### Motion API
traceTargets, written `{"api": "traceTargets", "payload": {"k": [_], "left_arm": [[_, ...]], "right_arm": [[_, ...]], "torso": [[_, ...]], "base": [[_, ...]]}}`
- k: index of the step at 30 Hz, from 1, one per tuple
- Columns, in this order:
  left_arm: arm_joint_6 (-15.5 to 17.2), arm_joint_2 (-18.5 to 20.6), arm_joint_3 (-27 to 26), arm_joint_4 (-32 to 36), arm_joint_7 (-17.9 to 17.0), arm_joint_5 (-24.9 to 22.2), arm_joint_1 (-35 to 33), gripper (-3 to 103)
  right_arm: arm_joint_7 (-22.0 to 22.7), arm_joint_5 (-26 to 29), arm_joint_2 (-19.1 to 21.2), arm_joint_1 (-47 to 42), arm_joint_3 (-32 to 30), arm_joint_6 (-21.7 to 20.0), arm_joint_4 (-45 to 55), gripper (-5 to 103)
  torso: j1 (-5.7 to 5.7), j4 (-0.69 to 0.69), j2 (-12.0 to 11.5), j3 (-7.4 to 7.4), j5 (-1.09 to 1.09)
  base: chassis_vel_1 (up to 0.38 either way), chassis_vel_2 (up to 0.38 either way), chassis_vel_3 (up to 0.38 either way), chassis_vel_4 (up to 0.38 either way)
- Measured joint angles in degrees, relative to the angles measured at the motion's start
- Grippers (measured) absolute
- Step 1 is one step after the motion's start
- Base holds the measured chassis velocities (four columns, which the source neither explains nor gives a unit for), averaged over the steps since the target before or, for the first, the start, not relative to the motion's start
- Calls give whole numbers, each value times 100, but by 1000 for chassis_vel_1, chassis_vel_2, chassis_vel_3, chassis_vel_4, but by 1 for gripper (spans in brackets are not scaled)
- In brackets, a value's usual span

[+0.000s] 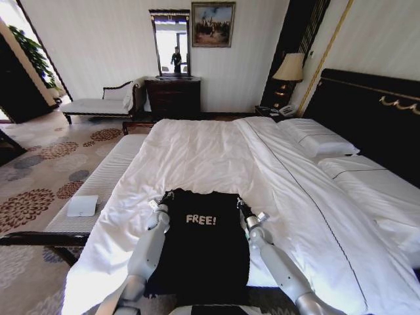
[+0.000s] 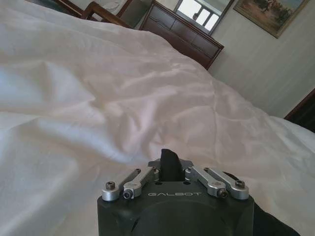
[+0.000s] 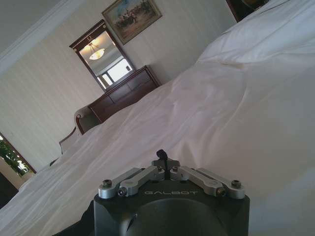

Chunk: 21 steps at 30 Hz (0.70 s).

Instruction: Fold the clothes on the bed.

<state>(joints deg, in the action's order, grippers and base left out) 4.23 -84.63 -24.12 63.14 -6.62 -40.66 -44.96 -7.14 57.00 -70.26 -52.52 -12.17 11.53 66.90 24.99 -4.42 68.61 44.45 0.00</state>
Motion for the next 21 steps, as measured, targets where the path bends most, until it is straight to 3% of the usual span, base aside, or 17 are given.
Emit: {"api": "traceTargets", "payload": {"k": [5,13,17,21], "left_arm": [[40,108,1,287,0,-102,-124,2],[166,398,48,1140,-38,-363,-422,1],[261,875,101,2172,-63,-814,-636,1],[290,1245,113,2702,-67,-1217,-665,1]], "right_arm": [[172,16,86,-136,-72,9,401,0],[415,130,509,-492,-219,6,1415,0],[509,398,1116,-772,-404,4,2492,0],[507,654,1476,-844,-498,5,3131,0]], "torso": [[0,0,0,0,0],[0,0,-1,0,0],[-1,-1,0,0,0],[-2,-1,0,0,-1]], "base": [[0,0,0,0],[0,0,0,0],[0,0,0,0],[0,0,0,0]]}}
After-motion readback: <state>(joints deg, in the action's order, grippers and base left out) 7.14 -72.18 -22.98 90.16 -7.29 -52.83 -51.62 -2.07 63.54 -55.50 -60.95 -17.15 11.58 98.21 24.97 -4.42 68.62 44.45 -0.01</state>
